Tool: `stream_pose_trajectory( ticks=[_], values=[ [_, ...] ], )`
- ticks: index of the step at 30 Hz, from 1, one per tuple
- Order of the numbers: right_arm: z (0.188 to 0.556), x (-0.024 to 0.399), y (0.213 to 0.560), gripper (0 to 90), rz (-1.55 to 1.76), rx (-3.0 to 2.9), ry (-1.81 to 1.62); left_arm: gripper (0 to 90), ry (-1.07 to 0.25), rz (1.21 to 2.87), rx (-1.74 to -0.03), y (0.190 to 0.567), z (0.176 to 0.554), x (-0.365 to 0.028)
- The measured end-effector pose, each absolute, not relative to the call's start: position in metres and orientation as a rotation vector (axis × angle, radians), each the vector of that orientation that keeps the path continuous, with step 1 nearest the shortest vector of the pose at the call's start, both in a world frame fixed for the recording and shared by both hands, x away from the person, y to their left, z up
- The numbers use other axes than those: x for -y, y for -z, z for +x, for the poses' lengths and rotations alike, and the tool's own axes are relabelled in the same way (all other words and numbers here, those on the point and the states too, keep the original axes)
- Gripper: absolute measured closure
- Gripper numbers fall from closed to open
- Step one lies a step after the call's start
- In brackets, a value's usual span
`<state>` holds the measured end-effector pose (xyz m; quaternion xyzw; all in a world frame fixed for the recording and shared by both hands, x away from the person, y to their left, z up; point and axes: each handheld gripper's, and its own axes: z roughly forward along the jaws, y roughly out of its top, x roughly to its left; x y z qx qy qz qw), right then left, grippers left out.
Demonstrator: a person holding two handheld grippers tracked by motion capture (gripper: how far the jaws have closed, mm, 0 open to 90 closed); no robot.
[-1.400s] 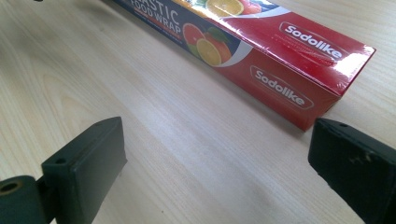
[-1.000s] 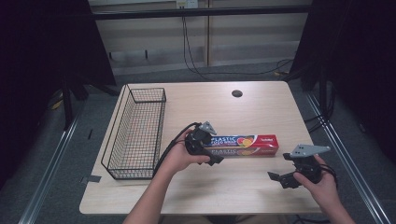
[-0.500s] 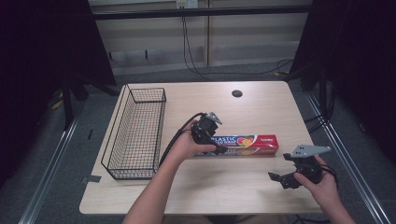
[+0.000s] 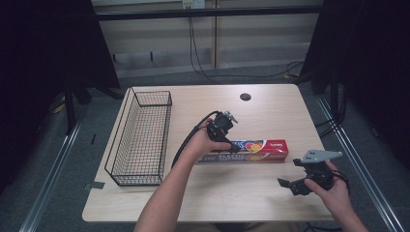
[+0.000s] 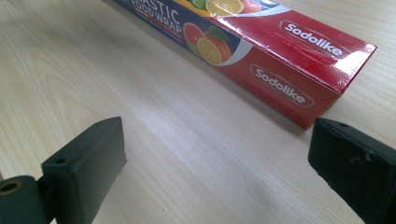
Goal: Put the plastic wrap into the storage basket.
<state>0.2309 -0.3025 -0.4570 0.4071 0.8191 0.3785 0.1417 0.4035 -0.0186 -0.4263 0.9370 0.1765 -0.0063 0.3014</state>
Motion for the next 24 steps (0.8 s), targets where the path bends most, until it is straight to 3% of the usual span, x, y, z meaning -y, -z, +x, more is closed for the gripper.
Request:
stream_pose_trajectory(
  ticks=[24],
  values=[
    [0.231,0.304,0.457,3.7,1.180,-2.361,-1.097,15.6,0.075,2.595,-0.378,0.455,0.406,0.044]
  ],
)
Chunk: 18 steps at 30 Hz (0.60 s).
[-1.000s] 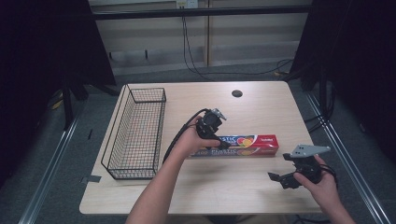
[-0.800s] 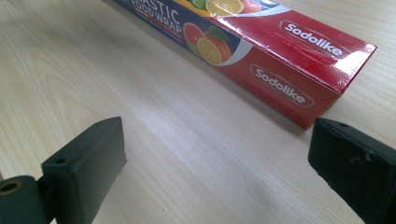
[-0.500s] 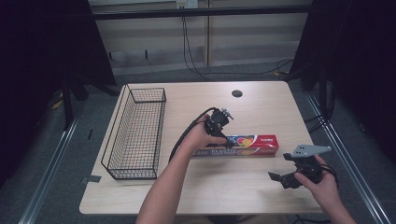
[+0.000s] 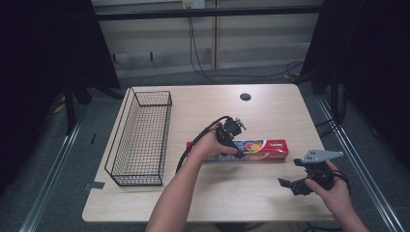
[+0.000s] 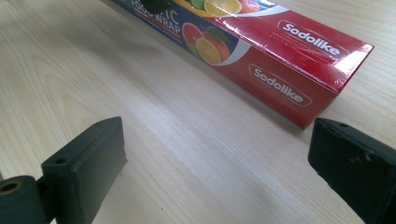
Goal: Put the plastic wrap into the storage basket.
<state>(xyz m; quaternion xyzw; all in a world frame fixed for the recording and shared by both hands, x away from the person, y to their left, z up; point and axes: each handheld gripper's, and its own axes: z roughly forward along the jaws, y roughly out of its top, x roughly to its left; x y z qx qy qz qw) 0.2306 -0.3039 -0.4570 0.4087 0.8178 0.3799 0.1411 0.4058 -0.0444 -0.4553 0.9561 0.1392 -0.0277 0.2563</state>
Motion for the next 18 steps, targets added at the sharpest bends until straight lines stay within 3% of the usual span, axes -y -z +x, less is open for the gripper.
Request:
stream_pose_trajectory(
  ticks=[18],
  values=[
    [0.2306,0.3038,0.4555,3.7,1.176,-2.359,-1.119,34.4,0.073,2.649,-0.317,0.4576,0.4009,0.0465]
  ],
)
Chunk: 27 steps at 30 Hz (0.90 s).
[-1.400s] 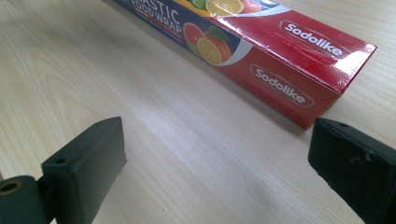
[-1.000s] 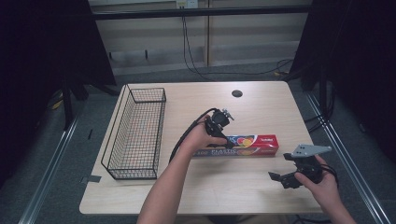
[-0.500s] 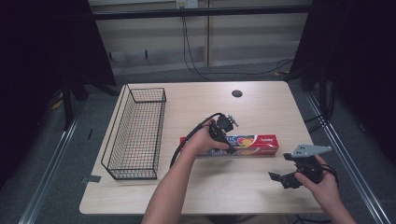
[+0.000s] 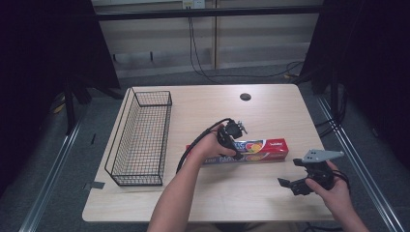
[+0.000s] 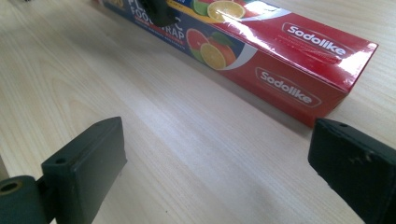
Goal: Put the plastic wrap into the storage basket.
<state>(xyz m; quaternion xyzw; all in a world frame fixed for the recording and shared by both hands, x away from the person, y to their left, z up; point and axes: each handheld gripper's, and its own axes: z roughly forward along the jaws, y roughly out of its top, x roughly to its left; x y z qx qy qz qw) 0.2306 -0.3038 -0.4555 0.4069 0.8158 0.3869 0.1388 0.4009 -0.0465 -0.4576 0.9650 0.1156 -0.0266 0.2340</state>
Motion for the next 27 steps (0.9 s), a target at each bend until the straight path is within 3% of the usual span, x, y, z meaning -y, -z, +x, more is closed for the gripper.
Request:
stream_pose_trajectory(
  ticks=[9,27],
  values=[
    [0.231,0.304,0.455,3.7,1.177,-2.356,-1.119,42.2,0.057,2.675,-0.400,0.454,0.396,0.048],
    [0.231,0.305,0.455,3.7,1.184,-2.348,-1.122,43.6,0.021,2.641,-0.590,0.433,0.396,0.035]
  ],
)
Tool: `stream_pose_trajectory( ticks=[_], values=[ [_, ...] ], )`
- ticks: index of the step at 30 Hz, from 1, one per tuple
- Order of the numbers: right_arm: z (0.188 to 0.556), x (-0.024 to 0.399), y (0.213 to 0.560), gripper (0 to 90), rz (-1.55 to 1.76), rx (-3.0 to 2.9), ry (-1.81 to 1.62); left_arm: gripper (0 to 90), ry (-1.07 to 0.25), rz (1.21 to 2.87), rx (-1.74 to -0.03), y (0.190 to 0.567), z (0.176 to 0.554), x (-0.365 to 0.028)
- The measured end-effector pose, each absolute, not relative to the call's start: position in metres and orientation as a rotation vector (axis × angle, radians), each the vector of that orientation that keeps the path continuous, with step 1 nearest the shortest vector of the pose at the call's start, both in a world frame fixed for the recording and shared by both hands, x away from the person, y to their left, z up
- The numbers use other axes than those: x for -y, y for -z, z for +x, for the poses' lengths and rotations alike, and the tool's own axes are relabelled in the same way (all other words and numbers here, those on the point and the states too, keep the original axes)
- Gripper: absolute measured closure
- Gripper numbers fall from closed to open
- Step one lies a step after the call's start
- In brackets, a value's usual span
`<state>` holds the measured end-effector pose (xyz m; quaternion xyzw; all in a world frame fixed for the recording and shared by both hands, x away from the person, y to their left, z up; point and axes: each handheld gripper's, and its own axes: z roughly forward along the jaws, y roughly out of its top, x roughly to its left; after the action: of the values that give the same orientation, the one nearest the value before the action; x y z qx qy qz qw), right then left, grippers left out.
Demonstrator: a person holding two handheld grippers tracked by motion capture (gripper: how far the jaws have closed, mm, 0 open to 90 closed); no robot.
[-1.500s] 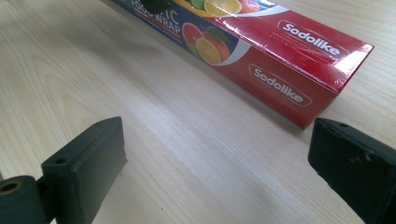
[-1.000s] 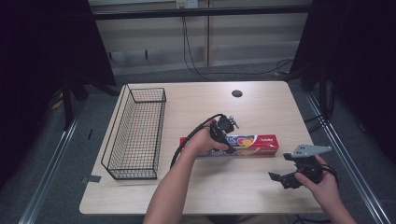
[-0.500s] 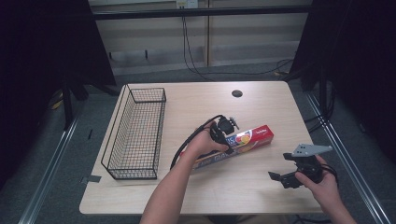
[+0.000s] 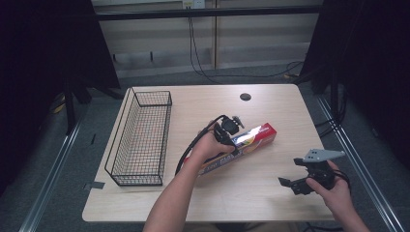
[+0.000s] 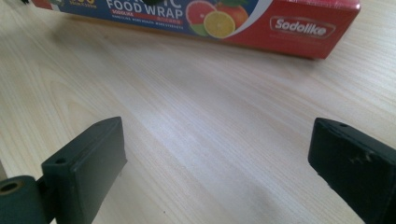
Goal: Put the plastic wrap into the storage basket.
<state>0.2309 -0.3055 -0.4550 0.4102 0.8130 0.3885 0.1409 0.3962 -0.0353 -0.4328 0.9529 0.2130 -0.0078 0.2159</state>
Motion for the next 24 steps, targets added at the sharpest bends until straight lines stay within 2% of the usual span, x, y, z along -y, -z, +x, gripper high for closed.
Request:
stream_pose_trajectory(
  ticks=[24],
  values=[
    [0.231,0.304,0.455,3.7,1.181,-2.350,-1.130,43.7,-0.046,2.570,-0.752,0.391,0.397,0.001]
  ],
)
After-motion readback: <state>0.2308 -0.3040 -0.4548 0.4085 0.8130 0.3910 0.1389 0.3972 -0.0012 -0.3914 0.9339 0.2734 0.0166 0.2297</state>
